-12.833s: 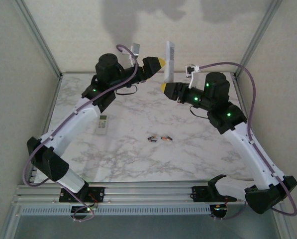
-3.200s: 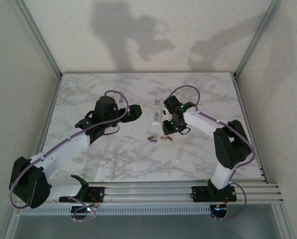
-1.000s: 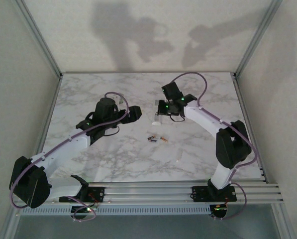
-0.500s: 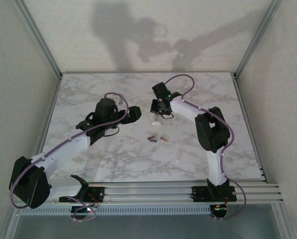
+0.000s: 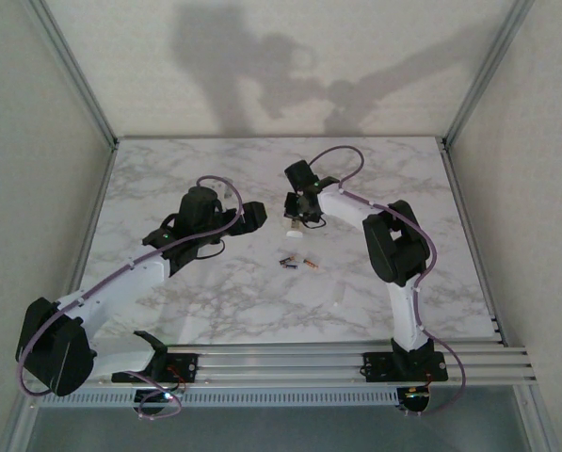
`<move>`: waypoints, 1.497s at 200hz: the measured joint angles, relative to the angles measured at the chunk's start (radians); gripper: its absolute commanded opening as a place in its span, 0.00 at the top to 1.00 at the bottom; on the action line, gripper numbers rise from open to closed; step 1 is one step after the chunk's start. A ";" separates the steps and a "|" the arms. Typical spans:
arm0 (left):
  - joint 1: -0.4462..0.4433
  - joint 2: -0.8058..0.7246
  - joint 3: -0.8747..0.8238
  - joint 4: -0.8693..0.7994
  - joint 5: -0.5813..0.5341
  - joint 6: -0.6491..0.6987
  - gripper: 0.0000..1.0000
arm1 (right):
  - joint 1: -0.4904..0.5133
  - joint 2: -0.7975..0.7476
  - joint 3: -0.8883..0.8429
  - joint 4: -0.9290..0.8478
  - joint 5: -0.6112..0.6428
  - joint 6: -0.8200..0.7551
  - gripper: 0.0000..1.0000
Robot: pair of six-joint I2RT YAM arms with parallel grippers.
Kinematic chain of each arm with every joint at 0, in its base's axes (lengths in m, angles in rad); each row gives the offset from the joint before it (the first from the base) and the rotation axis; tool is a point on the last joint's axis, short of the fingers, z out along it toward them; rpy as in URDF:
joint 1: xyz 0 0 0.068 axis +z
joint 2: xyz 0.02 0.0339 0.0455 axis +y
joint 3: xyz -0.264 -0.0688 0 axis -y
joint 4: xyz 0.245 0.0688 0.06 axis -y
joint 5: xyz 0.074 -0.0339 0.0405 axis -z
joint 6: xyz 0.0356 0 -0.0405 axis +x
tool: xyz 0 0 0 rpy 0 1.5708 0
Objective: Load the batteries into the remote control
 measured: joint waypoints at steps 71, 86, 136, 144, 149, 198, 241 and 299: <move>0.000 0.026 0.001 0.000 0.001 0.007 0.01 | 0.006 -0.040 -0.019 -0.026 -0.022 0.004 0.72; 0.000 0.060 0.008 -0.005 0.000 0.012 0.00 | 0.003 -0.069 -0.020 -0.034 -0.032 0.002 0.72; 0.000 0.145 0.077 -0.003 0.000 0.019 0.01 | -0.044 -0.107 -0.010 -0.042 -0.046 -0.021 0.79; 0.000 0.145 0.081 -0.001 0.000 0.019 0.00 | -0.051 -0.094 0.005 -0.050 -0.046 -0.025 0.79; 0.000 0.145 0.084 0.000 0.000 0.019 0.01 | -0.055 -0.082 0.016 -0.054 -0.045 -0.028 0.79; 0.000 0.144 0.087 0.000 -0.008 0.019 0.00 | -0.057 0.001 0.072 -0.064 -0.062 -0.048 0.81; 0.000 0.142 0.074 0.000 -0.011 0.019 0.00 | -0.055 0.014 0.072 -0.071 -0.080 -0.048 0.81; 0.000 0.135 0.074 0.000 -0.011 0.019 0.00 | -0.040 0.017 0.072 -0.071 -0.090 -0.048 0.84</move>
